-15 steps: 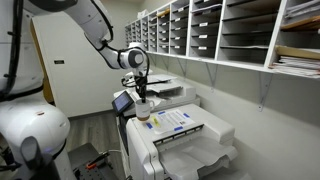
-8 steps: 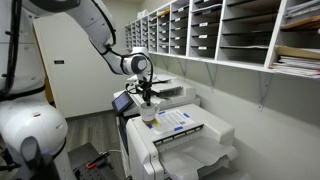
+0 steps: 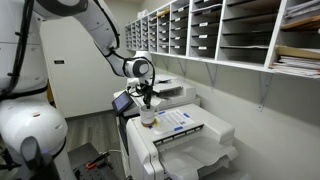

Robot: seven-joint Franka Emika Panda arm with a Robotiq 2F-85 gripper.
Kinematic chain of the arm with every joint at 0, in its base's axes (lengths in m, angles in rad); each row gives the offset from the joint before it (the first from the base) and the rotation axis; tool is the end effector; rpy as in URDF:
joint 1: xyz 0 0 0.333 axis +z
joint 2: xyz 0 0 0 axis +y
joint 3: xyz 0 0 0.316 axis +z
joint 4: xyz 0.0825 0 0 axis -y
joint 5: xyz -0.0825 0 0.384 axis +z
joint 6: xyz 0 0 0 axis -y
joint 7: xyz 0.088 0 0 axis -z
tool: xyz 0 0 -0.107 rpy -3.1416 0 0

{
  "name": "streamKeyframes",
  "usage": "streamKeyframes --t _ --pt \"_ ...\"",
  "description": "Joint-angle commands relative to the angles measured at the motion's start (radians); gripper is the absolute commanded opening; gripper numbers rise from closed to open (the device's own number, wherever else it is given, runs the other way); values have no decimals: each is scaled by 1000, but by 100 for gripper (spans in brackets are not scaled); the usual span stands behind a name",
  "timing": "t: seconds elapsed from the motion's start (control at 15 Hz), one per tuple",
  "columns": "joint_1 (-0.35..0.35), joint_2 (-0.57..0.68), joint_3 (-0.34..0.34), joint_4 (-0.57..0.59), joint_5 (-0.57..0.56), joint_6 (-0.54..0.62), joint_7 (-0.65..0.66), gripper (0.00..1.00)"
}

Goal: Move the mug towards you

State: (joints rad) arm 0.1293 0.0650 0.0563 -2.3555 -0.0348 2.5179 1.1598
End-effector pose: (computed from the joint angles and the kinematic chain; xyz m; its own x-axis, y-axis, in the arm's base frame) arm 0.5074 0.0956 0.3111 0.5811 -0.8119 0.0565 -0.8078 -0.5839 -0.0813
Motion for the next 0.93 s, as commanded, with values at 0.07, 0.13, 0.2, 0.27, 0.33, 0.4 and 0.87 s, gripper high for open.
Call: streamKeyframes --t 0.07,0.13,0.2,0.27,0.33,0.4,0.87 --pt "-5 16 -1 24 -13 -22 13 37" --pt "-4 12 -3 23 -23 -22 25 43" --pt "-2 4 -4 22 -37 -21 41 50" --pt "1 -16 -7 16 -73 -19 69 58" --pt "2 -34 -7 16 -89 -28 81 66" --pt "1 -56 -5 10 -120 -17 103 72" --pt "-37 -221 60 17 -212 -172 139 100"
